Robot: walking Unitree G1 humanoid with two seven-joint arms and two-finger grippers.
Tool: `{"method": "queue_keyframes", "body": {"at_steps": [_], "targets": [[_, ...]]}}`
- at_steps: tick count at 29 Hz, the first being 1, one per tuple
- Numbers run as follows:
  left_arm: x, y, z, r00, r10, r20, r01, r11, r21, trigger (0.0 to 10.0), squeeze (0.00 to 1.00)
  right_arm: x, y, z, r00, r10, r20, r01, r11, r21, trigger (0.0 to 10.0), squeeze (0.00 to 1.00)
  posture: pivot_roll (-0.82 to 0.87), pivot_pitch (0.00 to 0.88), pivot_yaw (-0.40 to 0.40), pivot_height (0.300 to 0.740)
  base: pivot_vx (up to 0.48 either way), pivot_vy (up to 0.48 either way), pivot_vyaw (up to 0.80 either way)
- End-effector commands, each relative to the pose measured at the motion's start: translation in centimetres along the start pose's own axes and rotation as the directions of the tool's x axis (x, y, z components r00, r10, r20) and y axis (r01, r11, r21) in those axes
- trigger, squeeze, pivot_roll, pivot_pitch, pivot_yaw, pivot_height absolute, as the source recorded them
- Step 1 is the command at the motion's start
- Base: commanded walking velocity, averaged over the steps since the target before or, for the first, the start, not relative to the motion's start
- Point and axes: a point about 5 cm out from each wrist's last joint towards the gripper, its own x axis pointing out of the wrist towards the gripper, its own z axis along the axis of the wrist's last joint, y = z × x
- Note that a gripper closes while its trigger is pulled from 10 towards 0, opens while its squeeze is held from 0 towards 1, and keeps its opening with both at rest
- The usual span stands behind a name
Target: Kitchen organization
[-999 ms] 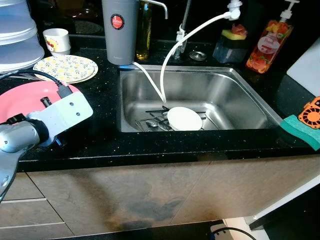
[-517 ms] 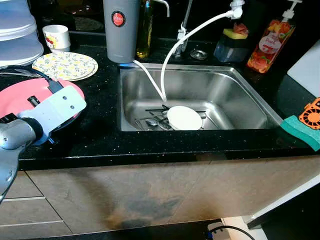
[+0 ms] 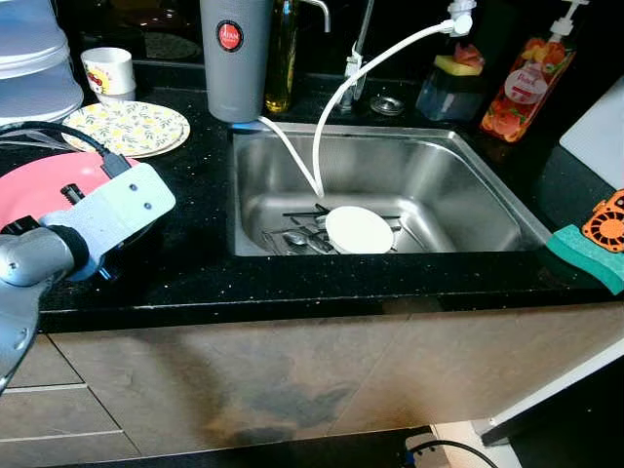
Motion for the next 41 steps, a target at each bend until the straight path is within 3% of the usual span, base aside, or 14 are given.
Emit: {"method": "queue_keyframes", "body": {"at_steps": [1, 9, 24, 25, 26, 28, 31, 33, 34, 35, 37, 39, 40, 41], "targets": [[-0.4, 0.5, 0.5, 1.000, -0.012, 0.000, 0.012, 1.000, 0.014, 10.0, 0.00, -0.1, -0.3, -0.5, 1.000, -0.005, -0.016, 0.005, 1.000, 0.006, 10.0, 0.00, 0.17, 0.048, -0.111, 0.740, 0.000, 0.000, 0.00], [-0.6, 0.4, 1.5, 0.998, -0.060, 0.033, 0.059, 0.998, 0.021, 10.0, 0.00, -0.1, -0.2, -0.4, 1.000, -0.003, -0.016, 0.003, 1.000, 0.001, 10.0, 0.00, 0.18, 0.046, -0.113, 0.740, 0.000, 0.000, 0.00], [-0.4, 1.8, -1.4, 0.982, 0.013, -0.187, 0.011, 0.992, 0.126, 10.0, 0.00, 0.0, 0.1, -0.5, 1.000, 0.006, -0.022, -0.006, 1.000, -0.019, 10.0, 0.00, 0.20, 0.053, -0.112, 0.740, 0.000, 0.000, 0.00], [-0.3, 1.8, -1.6, 0.980, 0.022, -0.198, 0.003, 0.992, 0.129, 8.1, 0.00, -0.1, 0.1, -0.5, 1.000, 0.005, -0.024, -0.006, 1.000, -0.018, 10.0, 0.00, 0.20, 0.053, -0.112, 0.740, 0.000, 0.000, 0.00], [-0.3, 1.8, -1.6, 0.980, 0.022, -0.198, 0.003, 0.992, 0.129, 8.1, 0.00, -0.1, 0.1, -0.5, 1.000, 0.005, -0.024, -0.006, 1.000, -0.018, 10.0, 0.00, 0.20, 0.053, -0.112, 0.740, 0.000, 0.000, 0.00], [-0.2, 2.0, -1.8, 0.977, 0.041, -0.210, -0.015, 0.992, 0.127, 5.5, 0.00, -0.1, 0.1, -0.7, 1.000, 0.004, -0.027, -0.005, 1.000, -0.018, 10.0, 0.00, 0.19, 0.056, -0.110, 0.740, 0.000, 0.000, 0.00], [-0.1, 2.1, -1.9, 0.976, 0.045, -0.212, -0.019, 0.992, 0.121, 5.9, 0.00, -0.1, 0.1, -0.7, 1.000, 0.005, -0.030, -0.005, 1.000, -0.018, 10.0, 0.00, 0.19, 0.056, -0.110, 0.740, 0.000, 0.000, 0.00], [0.0, 1.9, -2.0, 0.976, 0.033, -0.214, -0.008, 0.993, 0.116, 3.3, 0.00, -0.1, 0.2, -0.9, 0.999, 0.005, -0.034, -0.006, 1.000, -0.018, 10.0, 0.00, 0.19, 0.056, -0.110, 0.740, 0.000, 0.000, 0.00], [0.0, 1.8, -2.1, 0.976, 0.032, -0.216, -0.006, 0.993, 0.117, 3.3, 0.00, -0.1, 0.2, -0.9, 0.999, 0.005, -0.034, -0.005, 1.000, -0.018, 10.0, 0.00, 0.19, 0.056, -0.110, 0.740, 0.000, 0.000, 0.00], [0.0, 1.8, -2.2, 0.975, 0.031, -0.219, -0.004, 0.993, 0.119, 0.0, 0.00, -0.1, 0.2, -0.9, 0.999, 0.004, -0.035, -0.005, 1.000, -0.017, 10.0, 0.00, 0.19, 0.053, -0.108, 0.740, 0.000, 0.000, 0.00], [0.1, 1.8, -2.2, 0.976, 0.030, -0.218, -0.004, 0.993, 0.118, 0.0, 0.00, -0.1, 0.2, -0.9, 0.999, 0.004, -0.036, -0.005, 1.000, -0.018, 10.0, 0.00, 0.19, 0.053, -0.108, 0.740, 0.000, 0.000, 0.00], [0.1, 1.5, -1.5, 0.985, 0.005, -0.172, 0.011, 0.996, 0.093, 4.8, 0.00, -0.1, 0.1, -0.9, 0.999, 0.005, -0.036, -0.005, 1.000, -0.020, 10.0, 0.00, 0.19, 0.048, -0.111, 0.740, 0.000, 0.000, 0.00], [0.1, 1.5, -1.4, 0.986, 0.000, -0.164, 0.015, 0.996, 0.089, 4.8, 0.00, -0.1, 0.1, -0.9, 0.999, 0.005, -0.036, -0.005, 1.000, -0.020, 10.0, 0.00, 0.19, 0.048, -0.111, 0.740, 0.000, 0.000, 0.00], [0.1, 1.5, -0.7, 0.992, 0.005, -0.125, 0.006, 0.996, 0.089, 10.0, 0.00, -0.1, 0.1, -0.9, 0.999, 0.004, -0.036, -0.005, 1.000, -0.022, 10.0, 0.00, 0.19, 0.048, -0.111, 0.740, 0.000, 0.000, 0.00]]}}
